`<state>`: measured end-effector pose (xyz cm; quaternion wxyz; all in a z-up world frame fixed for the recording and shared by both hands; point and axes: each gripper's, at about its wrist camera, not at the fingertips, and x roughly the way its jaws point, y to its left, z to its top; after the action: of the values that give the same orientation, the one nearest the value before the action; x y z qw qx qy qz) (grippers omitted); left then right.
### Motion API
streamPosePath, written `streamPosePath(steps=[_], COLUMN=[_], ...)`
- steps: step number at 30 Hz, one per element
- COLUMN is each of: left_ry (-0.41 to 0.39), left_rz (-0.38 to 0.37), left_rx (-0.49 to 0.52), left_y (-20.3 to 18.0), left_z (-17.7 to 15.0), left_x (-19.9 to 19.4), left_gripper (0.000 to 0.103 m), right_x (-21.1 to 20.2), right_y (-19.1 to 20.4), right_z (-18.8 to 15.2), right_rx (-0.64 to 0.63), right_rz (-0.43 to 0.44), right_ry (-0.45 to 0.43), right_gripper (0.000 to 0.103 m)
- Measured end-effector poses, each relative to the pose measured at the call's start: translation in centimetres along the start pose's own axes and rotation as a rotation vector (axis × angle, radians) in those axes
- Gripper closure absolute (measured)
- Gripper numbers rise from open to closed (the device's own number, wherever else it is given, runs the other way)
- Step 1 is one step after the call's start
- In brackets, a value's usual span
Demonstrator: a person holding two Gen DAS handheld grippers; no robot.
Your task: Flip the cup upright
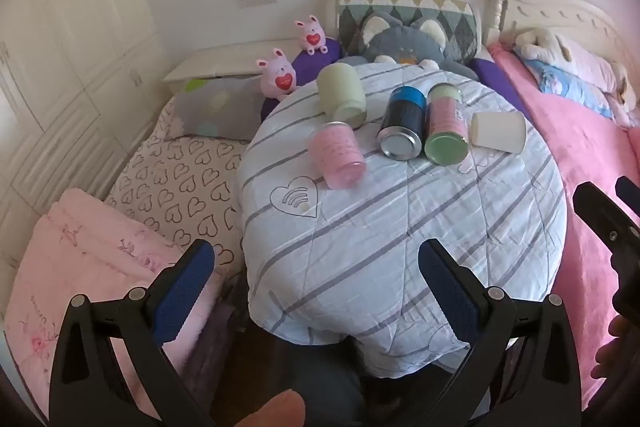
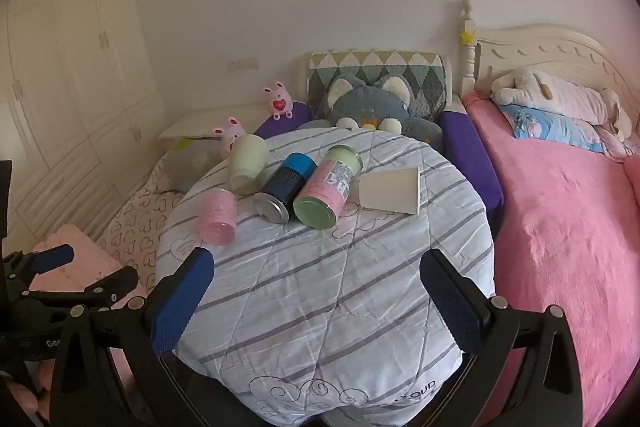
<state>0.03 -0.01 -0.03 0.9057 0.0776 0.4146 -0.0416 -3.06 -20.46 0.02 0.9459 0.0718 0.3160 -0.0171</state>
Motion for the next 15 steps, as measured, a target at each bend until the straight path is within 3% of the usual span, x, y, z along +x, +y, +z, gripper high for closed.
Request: streamPosePath(steps=[15], left_ry=[0.005], left_rz=[0.011], left_rx=[-0.019], left_y=[1.1], left_z=[0.2], left_x=[1.0], left_gripper=[0.000], right_x=[0.7], right_y=[1.5], right_z=[-0.2], right_rx=[-0.005], right_rz=[0.002], right_ry=[0.003], right_gripper=[0.000])
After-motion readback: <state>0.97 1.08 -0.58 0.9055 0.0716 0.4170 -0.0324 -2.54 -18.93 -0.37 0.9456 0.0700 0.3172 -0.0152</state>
